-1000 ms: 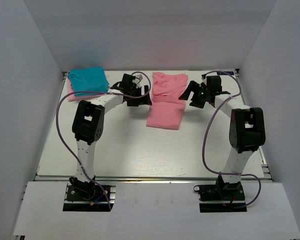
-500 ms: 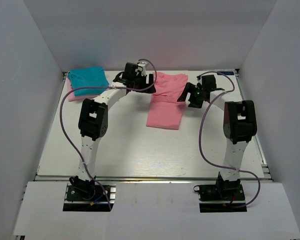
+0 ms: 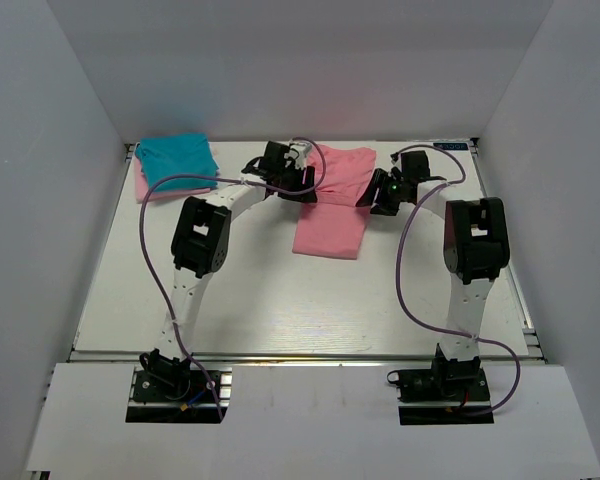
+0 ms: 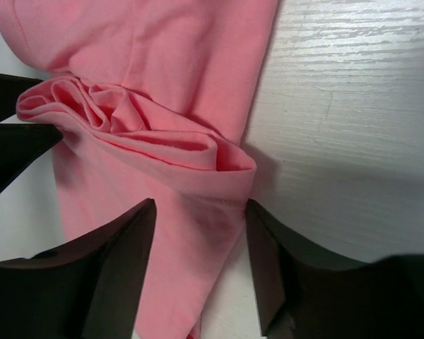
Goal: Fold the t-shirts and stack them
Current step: Fold the folded rectangular tshirt in 1/3 of the way
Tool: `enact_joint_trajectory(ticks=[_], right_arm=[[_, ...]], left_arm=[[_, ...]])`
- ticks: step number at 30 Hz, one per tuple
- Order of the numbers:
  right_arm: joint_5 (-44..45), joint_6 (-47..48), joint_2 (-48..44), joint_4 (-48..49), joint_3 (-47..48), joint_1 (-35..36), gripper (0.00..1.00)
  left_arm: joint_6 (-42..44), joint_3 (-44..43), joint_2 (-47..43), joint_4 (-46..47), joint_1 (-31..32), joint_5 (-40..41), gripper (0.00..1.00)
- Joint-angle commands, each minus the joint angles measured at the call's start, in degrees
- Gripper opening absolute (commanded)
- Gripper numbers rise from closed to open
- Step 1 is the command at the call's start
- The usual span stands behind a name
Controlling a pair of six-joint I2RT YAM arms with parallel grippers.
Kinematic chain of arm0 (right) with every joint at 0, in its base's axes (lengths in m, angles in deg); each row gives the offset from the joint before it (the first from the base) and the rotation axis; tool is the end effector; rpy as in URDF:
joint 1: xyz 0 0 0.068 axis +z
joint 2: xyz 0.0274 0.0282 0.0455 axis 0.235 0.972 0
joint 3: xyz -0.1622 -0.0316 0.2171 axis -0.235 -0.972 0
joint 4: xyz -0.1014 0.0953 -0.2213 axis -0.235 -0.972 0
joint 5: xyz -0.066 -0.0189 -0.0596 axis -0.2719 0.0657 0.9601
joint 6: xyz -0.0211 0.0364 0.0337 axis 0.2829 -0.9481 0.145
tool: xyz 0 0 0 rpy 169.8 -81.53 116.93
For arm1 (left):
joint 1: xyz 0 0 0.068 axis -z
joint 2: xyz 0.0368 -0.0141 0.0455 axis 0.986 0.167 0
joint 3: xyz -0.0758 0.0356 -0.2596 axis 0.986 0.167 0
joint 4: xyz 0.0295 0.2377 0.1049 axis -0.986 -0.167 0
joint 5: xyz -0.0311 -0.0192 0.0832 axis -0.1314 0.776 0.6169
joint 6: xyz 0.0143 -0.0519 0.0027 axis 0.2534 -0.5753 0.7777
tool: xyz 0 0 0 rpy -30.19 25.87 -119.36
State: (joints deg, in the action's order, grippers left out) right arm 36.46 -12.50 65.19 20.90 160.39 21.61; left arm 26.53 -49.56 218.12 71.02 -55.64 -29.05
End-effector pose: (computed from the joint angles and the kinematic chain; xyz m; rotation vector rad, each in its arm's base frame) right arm 0.4511 0.0771 0.1615 0.1757 2.4434 0.7303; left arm 0.4840 -0.2366 0.1542 0.5153 2.3586 -0.6915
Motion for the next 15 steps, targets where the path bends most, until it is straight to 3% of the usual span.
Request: enact_joint_trajectory(ticks=[1, 3, 8, 10, 12, 14, 15], right_arm=[[-3.53, -0.08, 0.95, 2.17, 1.97, 0.51, 0.58], [-3.45, -0.25, 0.87, 2.61, 2.06, 0.60, 0.53], [-2.83, -0.61, 0.43, 2.79, 2.93, 1.04, 0.23], [-2.74, -0.43, 0.43, 2.44, 3.81, 1.13, 0.23], [-2.48, -0.17, 0.34, 1.73, 4.08, 1.04, 0.15], [-1.96, 0.09, -0.18, 1.39, 4.16, 1.22, 0.00], [-1.95, 0.36, -0.45, 1.21, 4.08, 1.30, 0.00]], left_arm=[[0.23, -2.25, -1.87, 2.30, 0.74, 0.60, 0.69], [0.23, -2.77, -1.34, 2.83, 0.74, 1.13, 0.66], [-0.30, -4.00, 0.41, 4.15, 0.74, 1.13, 0.46], [-0.82, -4.01, 0.41, 4.15, 0.74, 1.13, 0.21], [-1.35, -4.01, -0.11, 4.76, 0.74, 1.92, 0.00], [-1.35, -2.26, -1.24, 5.46, 0.74, 1.93, 0.00], [-1.35, -1.47, -2.82, 6.51, 0.74, 1.93, 0.00]])
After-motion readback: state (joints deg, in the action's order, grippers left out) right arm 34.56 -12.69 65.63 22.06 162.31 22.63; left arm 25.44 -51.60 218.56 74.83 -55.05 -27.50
